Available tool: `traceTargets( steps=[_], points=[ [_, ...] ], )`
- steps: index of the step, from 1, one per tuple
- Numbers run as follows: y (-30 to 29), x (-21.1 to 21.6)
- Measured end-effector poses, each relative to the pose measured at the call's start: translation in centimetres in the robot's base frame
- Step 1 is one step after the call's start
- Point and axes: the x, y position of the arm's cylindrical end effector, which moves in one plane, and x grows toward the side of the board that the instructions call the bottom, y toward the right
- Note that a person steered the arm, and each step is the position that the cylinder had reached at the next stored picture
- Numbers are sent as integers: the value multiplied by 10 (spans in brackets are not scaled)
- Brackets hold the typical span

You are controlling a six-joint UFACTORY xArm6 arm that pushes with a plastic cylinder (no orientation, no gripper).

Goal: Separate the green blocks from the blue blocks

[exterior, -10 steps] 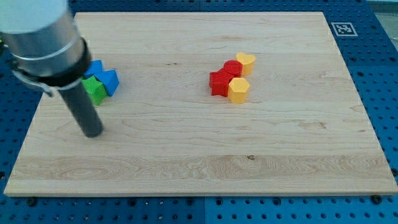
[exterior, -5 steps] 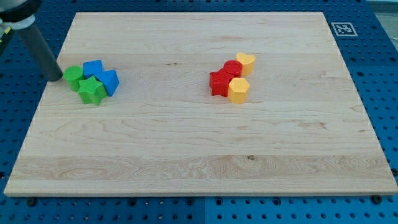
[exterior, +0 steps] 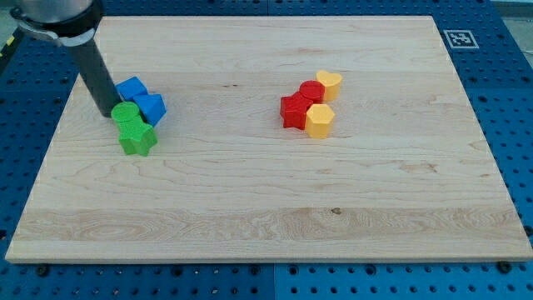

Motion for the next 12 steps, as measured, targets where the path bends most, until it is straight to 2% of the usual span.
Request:
traceTargets(
  steps=[1,3,4,7,12],
  points=[
    [44,6],
    [167,8],
    [174,7],
    [66,4],
    [95,54]
  ],
)
